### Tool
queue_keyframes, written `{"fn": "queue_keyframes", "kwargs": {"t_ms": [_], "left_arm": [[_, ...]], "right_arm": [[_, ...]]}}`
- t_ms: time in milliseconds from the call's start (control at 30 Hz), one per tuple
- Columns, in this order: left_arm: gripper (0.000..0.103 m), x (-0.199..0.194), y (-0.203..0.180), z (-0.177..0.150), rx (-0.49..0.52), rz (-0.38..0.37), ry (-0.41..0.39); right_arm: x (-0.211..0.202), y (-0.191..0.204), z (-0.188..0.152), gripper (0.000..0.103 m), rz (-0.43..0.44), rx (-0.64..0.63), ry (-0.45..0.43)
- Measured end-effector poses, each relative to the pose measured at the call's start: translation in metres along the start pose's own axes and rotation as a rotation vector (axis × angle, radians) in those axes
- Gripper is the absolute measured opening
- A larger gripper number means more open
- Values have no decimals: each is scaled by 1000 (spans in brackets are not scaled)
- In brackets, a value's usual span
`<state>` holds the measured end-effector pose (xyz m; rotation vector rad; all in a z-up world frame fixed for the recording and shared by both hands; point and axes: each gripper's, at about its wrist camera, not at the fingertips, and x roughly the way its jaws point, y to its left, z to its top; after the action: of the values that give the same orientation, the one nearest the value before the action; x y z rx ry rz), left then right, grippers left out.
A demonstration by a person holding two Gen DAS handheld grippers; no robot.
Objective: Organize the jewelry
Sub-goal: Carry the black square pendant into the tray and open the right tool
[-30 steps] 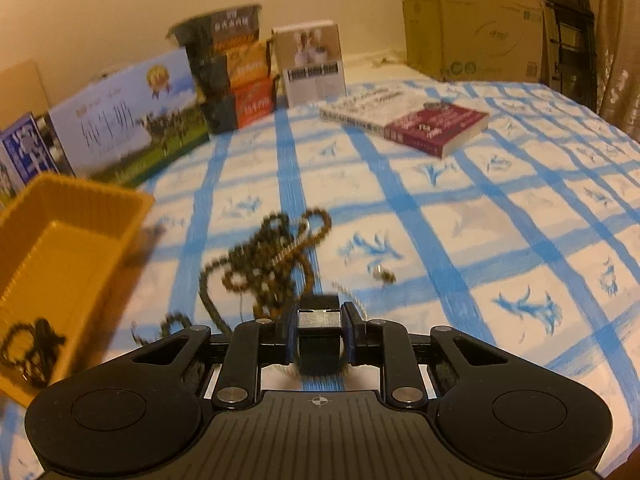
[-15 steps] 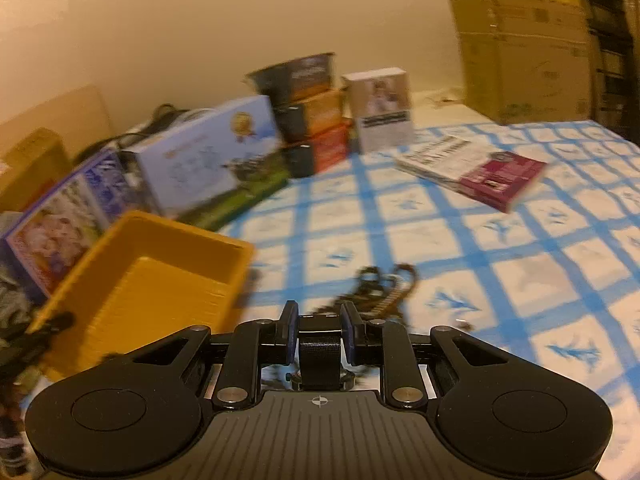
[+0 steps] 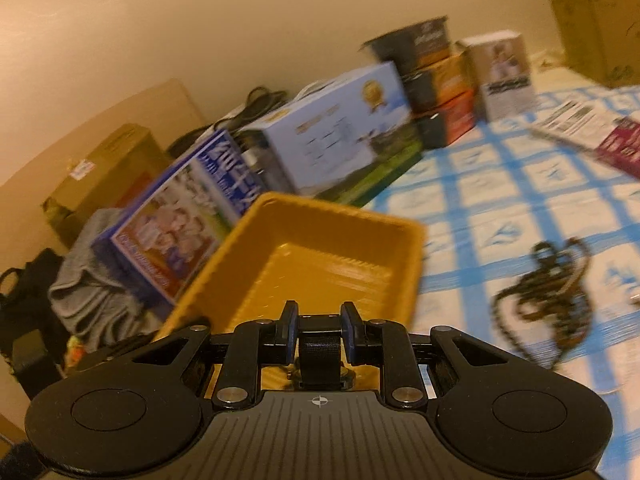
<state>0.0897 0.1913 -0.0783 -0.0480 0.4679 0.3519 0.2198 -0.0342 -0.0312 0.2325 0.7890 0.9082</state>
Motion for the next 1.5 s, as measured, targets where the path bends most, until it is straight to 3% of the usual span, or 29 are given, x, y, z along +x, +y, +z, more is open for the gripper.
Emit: {"fn": "queue_keyframes", "kwargs": {"t_ms": [533,633,667,733,1033,1500], "left_arm": [[4,1,5,0,-15,-9,12],[4,2,6,-2,-21,-8,17],[4,2,6,-2,-21,-7,18],[4,2,6,-3,-23,-4,18],[4,3,6,-3,-22,2,23],[4,3,4,-4,-7,15,26]], "right_arm": [[75,10,-30,23,141,243,122],[73,10,-28,36,128,215,115],[70,9,-27,46,129,215,105],[64,7,-27,50,123,214,86],[16,-29,-39,51,-15,159,66],[-74,-128,-52,51,-401,179,-13]]}}
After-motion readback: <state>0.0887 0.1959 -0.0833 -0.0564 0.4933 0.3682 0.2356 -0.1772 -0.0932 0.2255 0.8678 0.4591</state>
